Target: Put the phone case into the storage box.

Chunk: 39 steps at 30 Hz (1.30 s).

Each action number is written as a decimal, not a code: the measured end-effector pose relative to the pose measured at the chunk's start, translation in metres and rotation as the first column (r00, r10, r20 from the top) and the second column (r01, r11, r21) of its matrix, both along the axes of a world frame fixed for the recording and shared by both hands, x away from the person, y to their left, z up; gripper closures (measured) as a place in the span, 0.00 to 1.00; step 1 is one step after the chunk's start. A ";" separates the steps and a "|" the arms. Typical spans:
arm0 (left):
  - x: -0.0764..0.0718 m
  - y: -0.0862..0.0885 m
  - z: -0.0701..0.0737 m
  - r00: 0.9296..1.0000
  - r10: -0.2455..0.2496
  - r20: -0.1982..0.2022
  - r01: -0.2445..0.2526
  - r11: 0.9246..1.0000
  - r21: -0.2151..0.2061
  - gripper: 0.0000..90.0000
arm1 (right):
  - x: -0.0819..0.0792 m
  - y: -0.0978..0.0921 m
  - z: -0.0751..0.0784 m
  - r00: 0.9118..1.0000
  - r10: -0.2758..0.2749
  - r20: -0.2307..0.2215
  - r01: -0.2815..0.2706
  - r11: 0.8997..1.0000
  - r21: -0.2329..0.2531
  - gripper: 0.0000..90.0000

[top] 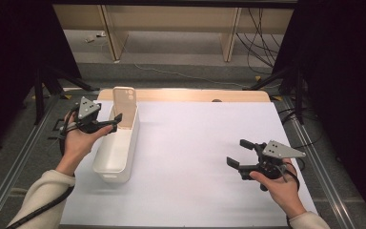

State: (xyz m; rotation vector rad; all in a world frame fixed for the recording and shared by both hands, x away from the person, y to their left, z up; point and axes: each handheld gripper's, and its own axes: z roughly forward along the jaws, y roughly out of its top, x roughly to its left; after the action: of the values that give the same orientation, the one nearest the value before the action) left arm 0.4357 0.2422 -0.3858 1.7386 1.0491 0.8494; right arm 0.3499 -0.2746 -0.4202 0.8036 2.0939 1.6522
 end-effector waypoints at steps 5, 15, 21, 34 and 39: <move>-0.003 -0.001 0.001 1.000 -0.003 0.003 0.003 1.000 -0.003 0.17 | 0.000 0.000 0.000 1.000 -0.001 -0.003 0.001 1.000 -0.001 0.18; -0.012 -0.002 0.001 1.000 -0.018 0.005 0.018 1.000 -0.001 0.17 | 0.000 0.000 0.000 1.000 -0.001 -0.002 0.001 1.000 -0.001 0.18; -0.019 -0.002 0.001 1.000 -0.026 0.008 0.026 1.000 -0.010 0.17 | 0.000 0.000 0.000 1.000 0.000 -0.002 0.000 1.000 0.000 0.18; -0.032 -0.004 0.000 0.999 -0.048 0.018 0.048 0.999 -0.001 0.17 | 0.000 0.000 0.000 1.000 -0.001 0.001 0.001 1.000 -0.002 0.18; -0.036 -0.004 -0.001 0.998 -0.054 0.019 0.054 0.999 0.002 0.17 | -0.001 0.000 0.001 1.000 -0.002 0.000 0.002 1.000 -0.003 0.18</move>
State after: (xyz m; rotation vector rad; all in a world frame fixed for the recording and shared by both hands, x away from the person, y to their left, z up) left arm 0.3999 0.2384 -0.3869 1.7492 0.9850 0.8315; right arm 0.3493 -0.2744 -0.4197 0.8039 2.0942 1.6484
